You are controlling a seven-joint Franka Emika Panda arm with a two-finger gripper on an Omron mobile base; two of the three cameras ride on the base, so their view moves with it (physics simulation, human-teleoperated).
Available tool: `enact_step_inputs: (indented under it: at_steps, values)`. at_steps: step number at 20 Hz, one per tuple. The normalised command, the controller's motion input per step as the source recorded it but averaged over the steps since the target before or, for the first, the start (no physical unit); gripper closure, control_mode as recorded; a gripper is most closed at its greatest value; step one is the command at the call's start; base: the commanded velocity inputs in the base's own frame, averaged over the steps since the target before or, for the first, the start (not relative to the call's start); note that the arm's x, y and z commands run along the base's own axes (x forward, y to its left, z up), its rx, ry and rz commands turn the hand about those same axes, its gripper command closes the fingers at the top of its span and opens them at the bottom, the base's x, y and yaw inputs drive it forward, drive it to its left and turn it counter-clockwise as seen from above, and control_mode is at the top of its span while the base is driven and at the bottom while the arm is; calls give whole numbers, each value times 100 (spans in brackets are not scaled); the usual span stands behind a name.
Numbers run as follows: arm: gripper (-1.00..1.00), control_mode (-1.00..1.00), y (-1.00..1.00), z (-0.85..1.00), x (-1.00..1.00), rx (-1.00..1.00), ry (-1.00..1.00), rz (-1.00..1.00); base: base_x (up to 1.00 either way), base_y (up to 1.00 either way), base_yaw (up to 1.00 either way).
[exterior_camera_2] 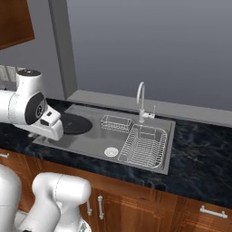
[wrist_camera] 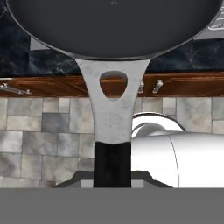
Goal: Move the pot and pan from the stove into the sink.
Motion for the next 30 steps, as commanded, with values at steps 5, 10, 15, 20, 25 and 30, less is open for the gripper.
enact_step_inputs:
  at_steps: [5,10,15,20,25,30]
  values:
    - [100,-100,0,-11,33,0,15,4,0,0,0]
    - [100,-100,3,-17,40,0,13,5,0,0,0]
    - [100,-100,4,-23,33,0,14,5,0,0,0]
    - [100,-100,0,-24,33,0,8,6,0,0,0]
    - [100,-100,2,-24,43,0,2,4,0,0,0]
    - [100,-100,2,-26,48,0,0,3,0,0,0]
